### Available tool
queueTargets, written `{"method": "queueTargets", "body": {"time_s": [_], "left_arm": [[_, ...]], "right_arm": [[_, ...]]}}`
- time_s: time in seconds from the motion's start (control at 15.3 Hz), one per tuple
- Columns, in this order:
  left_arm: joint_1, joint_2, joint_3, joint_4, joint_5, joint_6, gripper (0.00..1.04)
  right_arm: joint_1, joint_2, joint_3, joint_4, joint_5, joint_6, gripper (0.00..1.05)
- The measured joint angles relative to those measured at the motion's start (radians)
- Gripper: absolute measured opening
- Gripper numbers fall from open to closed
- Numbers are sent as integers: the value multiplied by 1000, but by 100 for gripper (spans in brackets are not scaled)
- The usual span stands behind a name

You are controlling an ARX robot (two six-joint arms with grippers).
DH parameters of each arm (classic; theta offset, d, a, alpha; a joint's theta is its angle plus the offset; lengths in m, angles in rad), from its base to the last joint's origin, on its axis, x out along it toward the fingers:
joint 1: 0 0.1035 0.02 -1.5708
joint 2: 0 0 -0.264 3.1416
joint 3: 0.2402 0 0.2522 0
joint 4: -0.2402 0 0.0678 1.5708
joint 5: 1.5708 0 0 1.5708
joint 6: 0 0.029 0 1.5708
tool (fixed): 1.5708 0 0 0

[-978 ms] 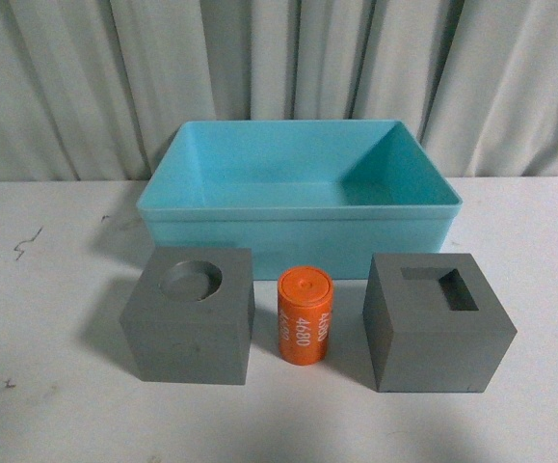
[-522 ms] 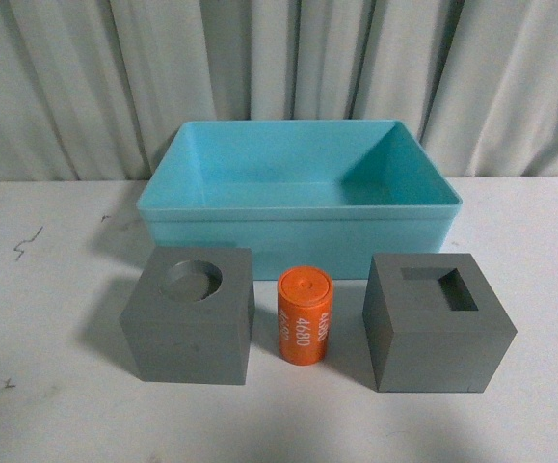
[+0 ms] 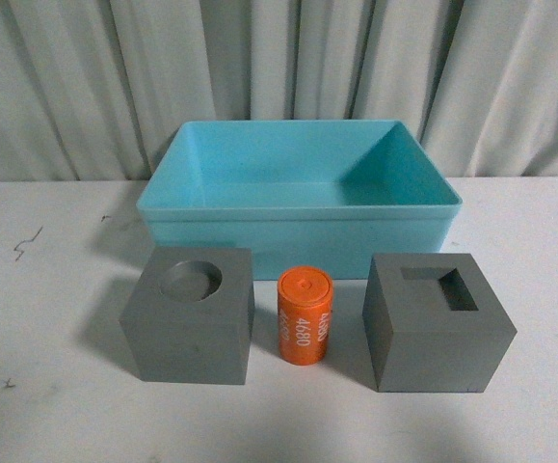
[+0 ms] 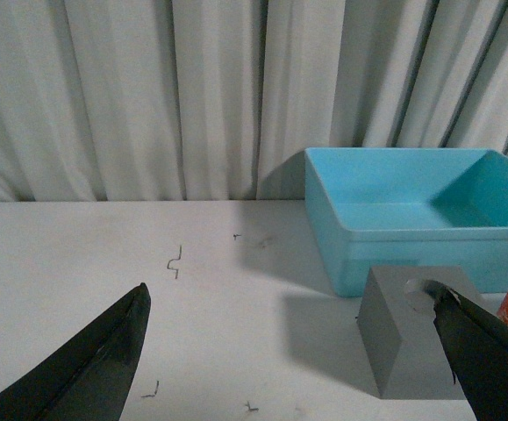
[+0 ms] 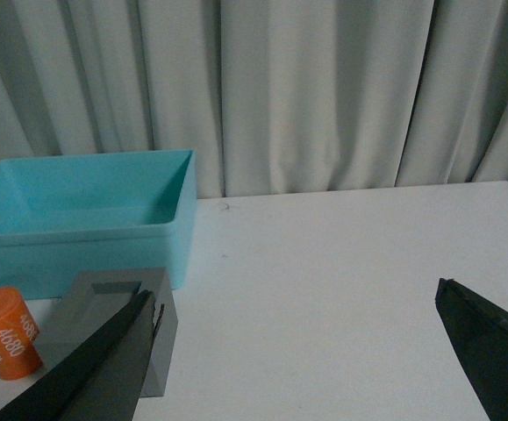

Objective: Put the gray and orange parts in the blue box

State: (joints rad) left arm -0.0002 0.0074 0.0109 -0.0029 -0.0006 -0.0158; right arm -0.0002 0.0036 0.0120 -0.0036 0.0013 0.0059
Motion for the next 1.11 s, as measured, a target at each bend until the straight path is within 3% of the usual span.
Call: {"method": "queueTargets", "body": {"time_s": [0.85,0.91,0.98,1.04,1.11], "left_arm": [[0,0,0,0,0,0,98],[0,0,0,0,0,0,98],[0,0,0,0,-1,0,98],[0,0,0,1,1,0,98],[0,0,0,0,0,0,98]], "right_arm": [[0,0,0,0,0,0,98],[2,7,5,-32,12,7,98],[-5,180,117,-270,88,78,98],[-101,376,202,-317,58,111,98],[-200,497,259,-248,-22,111,98]]}}
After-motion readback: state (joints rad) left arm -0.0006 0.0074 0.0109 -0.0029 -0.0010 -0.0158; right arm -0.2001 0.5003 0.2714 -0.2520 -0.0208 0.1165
